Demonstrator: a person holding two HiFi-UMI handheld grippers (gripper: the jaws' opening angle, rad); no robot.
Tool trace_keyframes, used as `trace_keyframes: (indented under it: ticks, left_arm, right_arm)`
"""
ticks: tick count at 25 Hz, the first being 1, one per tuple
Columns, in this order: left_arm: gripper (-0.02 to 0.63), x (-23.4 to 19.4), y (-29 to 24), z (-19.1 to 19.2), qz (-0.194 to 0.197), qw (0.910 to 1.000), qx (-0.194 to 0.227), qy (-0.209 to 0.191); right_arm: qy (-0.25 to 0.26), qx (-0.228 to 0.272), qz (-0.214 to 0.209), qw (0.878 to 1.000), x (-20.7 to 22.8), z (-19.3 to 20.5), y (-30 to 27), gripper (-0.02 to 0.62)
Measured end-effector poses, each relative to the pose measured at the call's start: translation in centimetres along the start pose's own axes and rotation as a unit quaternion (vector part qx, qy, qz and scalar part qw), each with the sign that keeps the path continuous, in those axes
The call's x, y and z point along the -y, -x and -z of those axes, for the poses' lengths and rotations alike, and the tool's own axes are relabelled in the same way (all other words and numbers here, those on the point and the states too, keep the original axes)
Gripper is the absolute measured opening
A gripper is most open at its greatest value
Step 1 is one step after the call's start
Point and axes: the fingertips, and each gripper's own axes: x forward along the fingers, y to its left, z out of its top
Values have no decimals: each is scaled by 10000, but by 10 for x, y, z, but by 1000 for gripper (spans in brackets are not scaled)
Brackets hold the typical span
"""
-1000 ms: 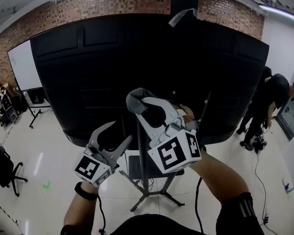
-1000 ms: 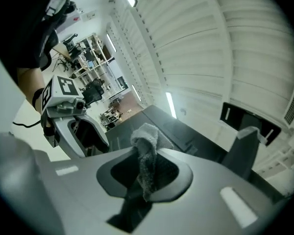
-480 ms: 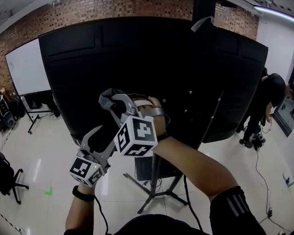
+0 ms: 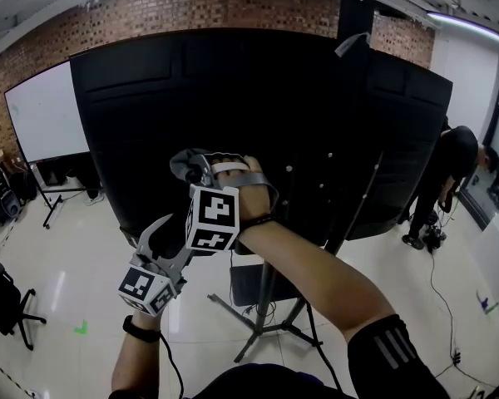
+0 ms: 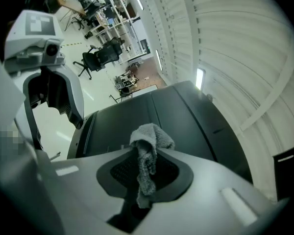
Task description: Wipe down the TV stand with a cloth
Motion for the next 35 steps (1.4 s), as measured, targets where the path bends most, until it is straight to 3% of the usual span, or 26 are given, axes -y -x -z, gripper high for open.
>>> trace_keyframes:
  ticks: [8, 21, 26, 35]
  left_arm:
    - [242, 17, -15, 8, 320, 9994, 27, 147]
    - [242, 43, -43, 15, 780, 9965, 115, 281]
    - [241, 34, -34, 17, 652, 9975, 86, 265]
    - [241, -4, 3, 35, 73, 9996, -158, 218]
  right_arm:
    - [573, -774, 96, 9953, 3, 37, 15, 51]
    - [540, -1303, 224, 9898, 15, 88, 37, 51]
    - [314, -773, 203, 9963, 8, 62, 43, 51]
    - [-11, 89, -410, 9991, -46, -1, 12, 51]
